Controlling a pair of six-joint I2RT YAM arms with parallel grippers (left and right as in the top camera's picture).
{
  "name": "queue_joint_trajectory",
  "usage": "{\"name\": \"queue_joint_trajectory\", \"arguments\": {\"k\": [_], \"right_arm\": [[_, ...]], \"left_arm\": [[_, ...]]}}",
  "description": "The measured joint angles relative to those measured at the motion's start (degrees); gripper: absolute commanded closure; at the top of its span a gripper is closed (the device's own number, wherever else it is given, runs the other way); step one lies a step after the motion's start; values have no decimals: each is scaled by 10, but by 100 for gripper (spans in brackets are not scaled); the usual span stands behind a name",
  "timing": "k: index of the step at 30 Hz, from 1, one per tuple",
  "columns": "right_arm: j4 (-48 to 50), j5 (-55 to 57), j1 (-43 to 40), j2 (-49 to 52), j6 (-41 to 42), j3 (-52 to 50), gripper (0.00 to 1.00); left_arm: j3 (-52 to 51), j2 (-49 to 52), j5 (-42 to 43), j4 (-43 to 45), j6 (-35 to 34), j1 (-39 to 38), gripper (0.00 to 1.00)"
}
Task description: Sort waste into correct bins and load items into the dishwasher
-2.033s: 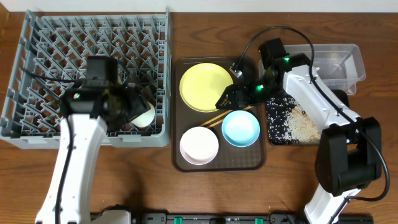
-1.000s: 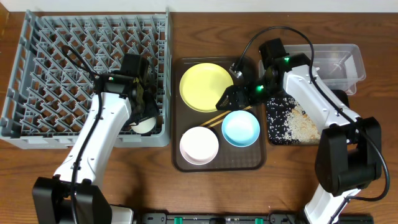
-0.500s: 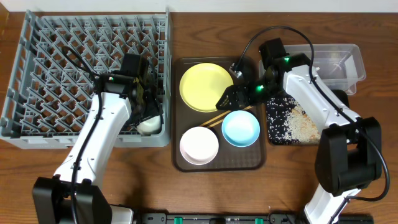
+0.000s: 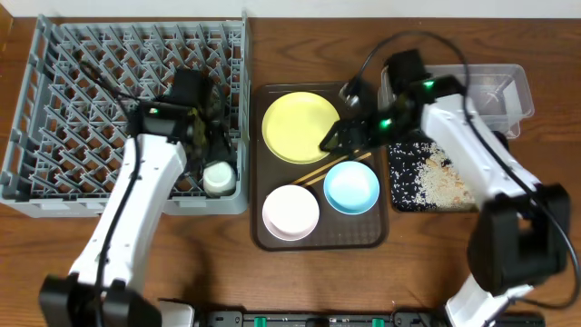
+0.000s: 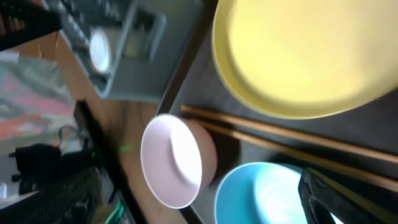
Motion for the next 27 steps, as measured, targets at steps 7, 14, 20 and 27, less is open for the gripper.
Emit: {"name": "queue_joint_trajectory", "arguments": {"k": [7, 14, 20, 27], "right_arm": [[0, 149, -48, -156, 91, 45, 1], [-24, 256, -106, -218, 157, 48, 1], [-39, 278, -107, -215, 170, 44, 1], [-40, 283, -107, -215, 174, 38, 1]], "left_arm": [[68, -33, 17, -8, 24, -78, 18], [89, 20, 26, 10, 15, -148, 22], [90, 83, 7, 28, -42, -155, 28], [90, 157, -23, 71, -99, -186, 36]]}}
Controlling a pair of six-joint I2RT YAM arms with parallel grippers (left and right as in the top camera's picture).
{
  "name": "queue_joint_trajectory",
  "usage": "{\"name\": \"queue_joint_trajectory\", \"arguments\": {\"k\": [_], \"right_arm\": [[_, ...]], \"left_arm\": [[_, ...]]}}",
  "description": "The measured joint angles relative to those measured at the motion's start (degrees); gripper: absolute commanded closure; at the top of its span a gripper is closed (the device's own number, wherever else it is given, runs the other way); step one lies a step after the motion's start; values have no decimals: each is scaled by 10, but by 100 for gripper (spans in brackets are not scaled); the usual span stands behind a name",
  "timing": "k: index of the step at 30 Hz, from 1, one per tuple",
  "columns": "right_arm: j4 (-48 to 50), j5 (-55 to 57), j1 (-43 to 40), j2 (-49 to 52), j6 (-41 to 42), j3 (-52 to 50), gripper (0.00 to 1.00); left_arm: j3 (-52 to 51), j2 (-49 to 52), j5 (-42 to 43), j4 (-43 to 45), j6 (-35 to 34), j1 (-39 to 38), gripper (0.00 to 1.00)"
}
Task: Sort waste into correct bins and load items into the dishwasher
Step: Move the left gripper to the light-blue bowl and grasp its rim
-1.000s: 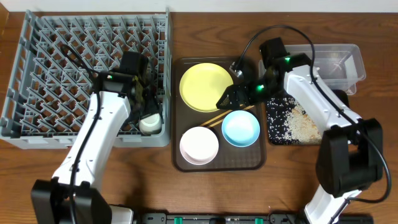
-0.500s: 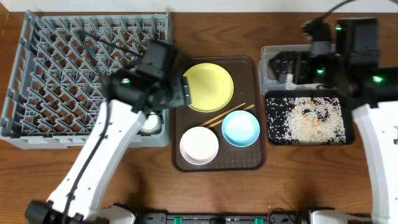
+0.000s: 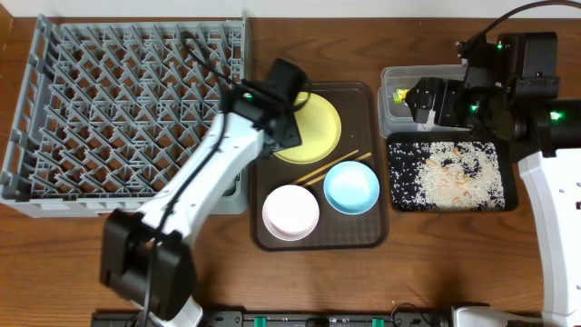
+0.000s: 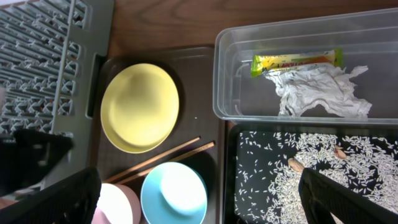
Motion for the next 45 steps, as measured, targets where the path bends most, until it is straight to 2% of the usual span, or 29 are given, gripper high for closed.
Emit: {"name": "queue_joint_trajectory", "arguments": {"k": [8, 14, 25, 40, 45], "right_arm": [[0, 0, 0, 0, 1, 0, 1], [0, 0, 0, 0, 1, 0, 1], [0, 0, 0, 0, 1, 0, 1], [0, 0, 0, 0, 1, 0, 1], [0, 0, 0, 0, 1, 0, 1]], "left_arm": [[0, 69, -17, 38, -89, -15, 43], [0, 98, -22, 64, -123, -15, 54], [0, 136, -20, 71, -136, -14, 55], [0, 137, -8, 75, -143, -13, 56], [0, 137, 28, 67, -88, -13, 59]]}}
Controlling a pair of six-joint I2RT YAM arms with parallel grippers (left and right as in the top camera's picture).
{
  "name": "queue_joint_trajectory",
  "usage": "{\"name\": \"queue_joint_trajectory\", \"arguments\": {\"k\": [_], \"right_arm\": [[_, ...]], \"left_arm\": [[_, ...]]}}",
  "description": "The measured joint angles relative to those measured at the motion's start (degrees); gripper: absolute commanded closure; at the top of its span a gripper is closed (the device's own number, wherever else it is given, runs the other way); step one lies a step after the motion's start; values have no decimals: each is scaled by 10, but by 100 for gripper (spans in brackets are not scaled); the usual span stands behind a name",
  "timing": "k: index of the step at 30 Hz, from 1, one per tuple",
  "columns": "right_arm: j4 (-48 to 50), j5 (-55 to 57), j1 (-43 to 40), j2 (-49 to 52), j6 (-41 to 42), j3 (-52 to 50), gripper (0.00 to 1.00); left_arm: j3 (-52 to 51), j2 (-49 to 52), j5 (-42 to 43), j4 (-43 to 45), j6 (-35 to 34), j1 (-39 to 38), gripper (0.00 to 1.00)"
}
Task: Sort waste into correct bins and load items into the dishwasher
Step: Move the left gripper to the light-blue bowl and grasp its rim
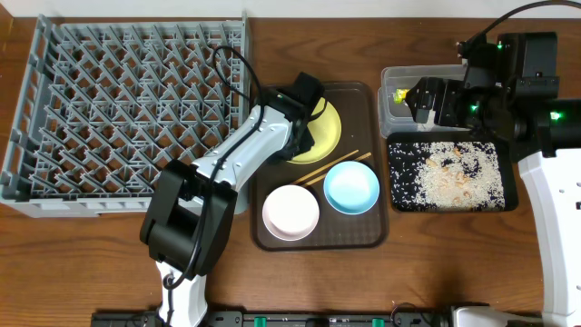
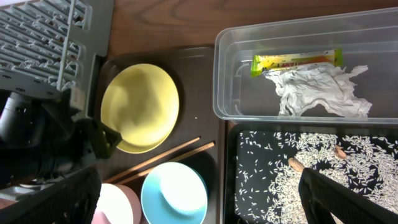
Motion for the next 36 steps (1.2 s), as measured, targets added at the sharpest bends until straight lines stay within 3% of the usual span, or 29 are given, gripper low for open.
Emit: {"name": "queue_joint_trajectory", "arguments": {"k": [5, 8, 15, 20, 24, 30, 36], "right_arm": [[0, 0, 0, 0, 0, 0, 1], [0, 0, 0, 0, 0, 0, 1], [0, 0, 0, 0, 0, 0, 1], [0, 0, 0, 0, 0, 0, 1], [0, 0, 0, 0, 0, 0, 1], [0, 0, 0, 0, 0, 0, 1], [0, 0, 0, 0, 0, 0, 1]], "left_arm": [[1, -8, 31, -54, 99, 0, 56], [1, -41, 43, -73, 160, 0, 50], [6, -113, 76, -41, 237, -28, 45], [6, -87, 87, -11, 243, -86, 45], [6, -65, 63, -6, 204, -118, 45], [3, -35, 33, -5, 147, -115, 46], [-1, -3, 36, 2, 132, -114, 46]]}}
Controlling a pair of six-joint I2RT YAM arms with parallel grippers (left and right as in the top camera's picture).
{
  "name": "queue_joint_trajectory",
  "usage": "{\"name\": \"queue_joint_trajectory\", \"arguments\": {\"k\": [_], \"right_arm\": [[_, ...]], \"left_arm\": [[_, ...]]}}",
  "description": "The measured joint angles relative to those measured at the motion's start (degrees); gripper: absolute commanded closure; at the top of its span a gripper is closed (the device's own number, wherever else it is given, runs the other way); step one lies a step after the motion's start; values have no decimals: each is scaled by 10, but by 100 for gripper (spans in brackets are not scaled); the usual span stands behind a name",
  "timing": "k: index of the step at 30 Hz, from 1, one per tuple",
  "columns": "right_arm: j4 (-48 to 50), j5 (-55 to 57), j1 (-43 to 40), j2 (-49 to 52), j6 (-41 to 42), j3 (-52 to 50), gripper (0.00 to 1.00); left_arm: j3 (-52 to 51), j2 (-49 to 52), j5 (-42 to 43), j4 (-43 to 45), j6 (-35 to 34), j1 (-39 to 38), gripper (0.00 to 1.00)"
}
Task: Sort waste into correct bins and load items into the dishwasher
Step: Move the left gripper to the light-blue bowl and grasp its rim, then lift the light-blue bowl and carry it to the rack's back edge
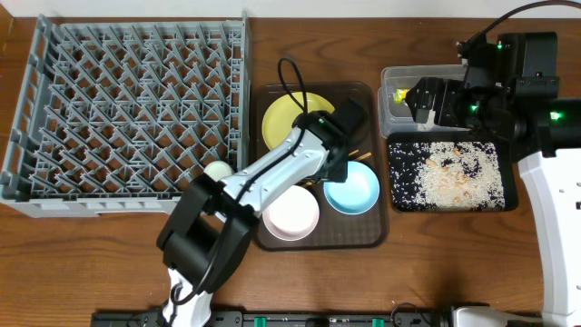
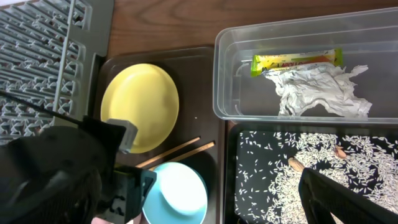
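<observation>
On the brown tray lie a yellow plate, a pair of wooden chopsticks, a blue bowl and a pink bowl. My left gripper is low over the chopsticks, between the plate and the blue bowl; its own arm hides how its jaws stand. My right gripper hangs open high over the bins with nothing in it, one finger showing. A white cup sits at the near right edge of the grey dish rack.
A clear bin holds a yellow wrapper and crumpled tissue. In front of it a black tray holds scattered rice. The left arm stretches across the tray's left half.
My left gripper has gone from the yellow plate's left part to the right, now over the chopsticks beside the blue bowl. The right arm has not moved.
First my left gripper was in the rack by the white cup and my right was low over the tray. Then the right was raised over the bins, where it has stayed, with the left at the plate. Now the left is over the chopsticks.
</observation>
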Motion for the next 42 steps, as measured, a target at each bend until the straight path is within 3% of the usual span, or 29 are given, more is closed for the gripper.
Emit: {"name": "queue_joint_trajectory", "arguments": {"k": [4, 11, 25, 33, 42], "right_arm": [[0, 0, 0, 0, 0, 0, 1], [0, 0, 0, 0, 0, 0, 1], [0, 0, 0, 0, 0, 0, 1], [0, 0, 0, 0, 0, 0, 1], [0, 0, 0, 0, 0, 0, 1]], "left_arm": [[0, 2, 6, 2, -1, 0, 55], [0, 2, 14, 14, 9, -1, 62], [-29, 2, 47, 52, 22, -2, 63], [-36, 2, 60, 57, 30, -2, 92], [-36, -1, 62, 54, 31, -3, 93]]}}
